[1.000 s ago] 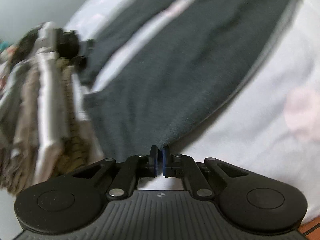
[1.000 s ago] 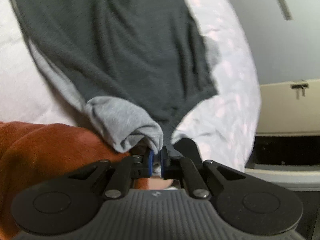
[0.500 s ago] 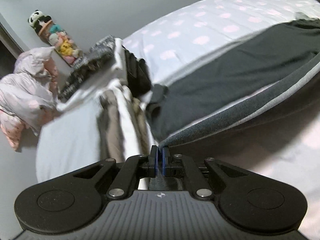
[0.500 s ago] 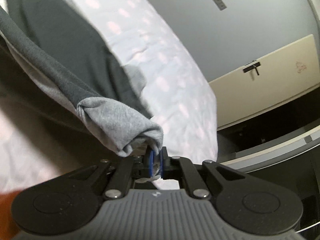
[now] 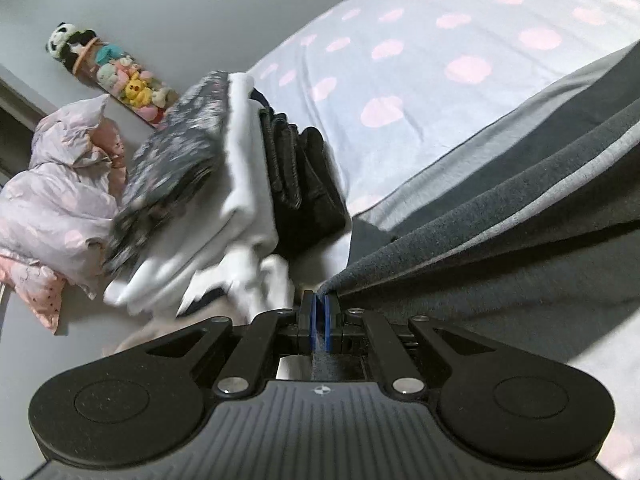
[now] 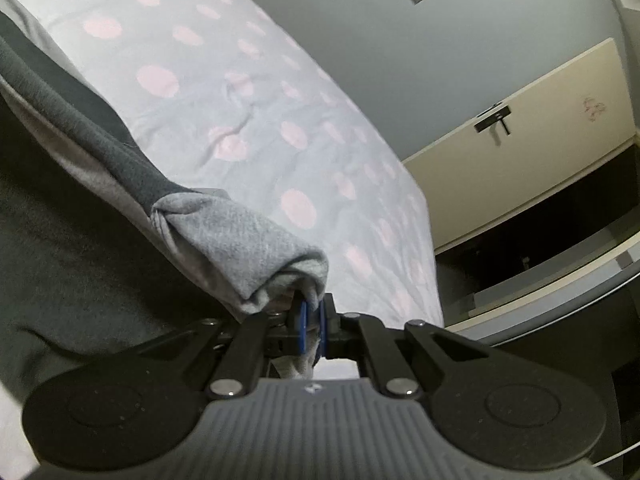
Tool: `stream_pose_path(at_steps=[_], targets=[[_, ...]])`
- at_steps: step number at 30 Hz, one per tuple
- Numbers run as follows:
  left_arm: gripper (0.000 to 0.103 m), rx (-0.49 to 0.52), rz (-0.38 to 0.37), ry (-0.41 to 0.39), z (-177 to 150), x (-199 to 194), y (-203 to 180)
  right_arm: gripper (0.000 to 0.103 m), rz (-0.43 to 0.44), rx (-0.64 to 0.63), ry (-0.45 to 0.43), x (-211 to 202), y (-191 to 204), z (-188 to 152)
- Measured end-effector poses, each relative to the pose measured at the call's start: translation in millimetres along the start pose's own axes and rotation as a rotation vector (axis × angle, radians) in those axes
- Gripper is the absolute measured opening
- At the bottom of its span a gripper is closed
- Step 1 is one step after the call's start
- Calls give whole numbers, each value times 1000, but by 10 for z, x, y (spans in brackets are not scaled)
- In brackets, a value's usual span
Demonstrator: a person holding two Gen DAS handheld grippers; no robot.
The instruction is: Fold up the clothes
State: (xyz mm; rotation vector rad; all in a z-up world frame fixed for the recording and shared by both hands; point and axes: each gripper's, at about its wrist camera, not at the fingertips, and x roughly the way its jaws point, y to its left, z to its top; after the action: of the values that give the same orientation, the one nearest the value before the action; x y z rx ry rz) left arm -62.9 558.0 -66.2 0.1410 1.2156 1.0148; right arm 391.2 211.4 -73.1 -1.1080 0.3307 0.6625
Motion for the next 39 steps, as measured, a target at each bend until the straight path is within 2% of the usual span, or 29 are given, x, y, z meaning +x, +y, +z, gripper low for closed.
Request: stream_pose_path(at_steps=[6, 15, 16, 19, 20, 21, 22, 27, 31, 35, 39], targets=[[5, 11, 12, 54, 404, 624, -124, 7, -7, 31, 48, 640, 133, 198], [5, -50, 0, 78, 694, 1235, -275, 7, -36, 117, 119, 1296, 324, 367], [6, -70, -2, 64, 714, 1272, -284, 7, -38, 132, 127, 1343, 338, 377], [16, -123, 8, 58, 738, 1356, -301, 8, -16, 203, 150, 1420, 330, 391], [17, -134, 25, 46, 735, 1359, -303, 9, -13, 224, 155, 1413, 316, 398], [17, -141, 44, 32, 732, 1346, -295, 15, -17, 241, 160, 1405, 303, 408], [18, -154, 51, 20, 725, 1323, -272, 27, -23, 257, 162, 1384, 282, 415], [31, -247, 22, -48, 628, 1007, -89, 41, -32, 381, 124, 1136, 92, 467], [32, -270, -27, -85, 461, 656, -64, 42, -16, 501, 114, 861, -13, 409], [33, -343, -134, -78, 134, 376, -102, 42, 84, 694, 122, 476, 12, 177], [35, -433, -239, -55, -281, 141, -216, 43, 216, 891, 101, 126, 106, -239]])
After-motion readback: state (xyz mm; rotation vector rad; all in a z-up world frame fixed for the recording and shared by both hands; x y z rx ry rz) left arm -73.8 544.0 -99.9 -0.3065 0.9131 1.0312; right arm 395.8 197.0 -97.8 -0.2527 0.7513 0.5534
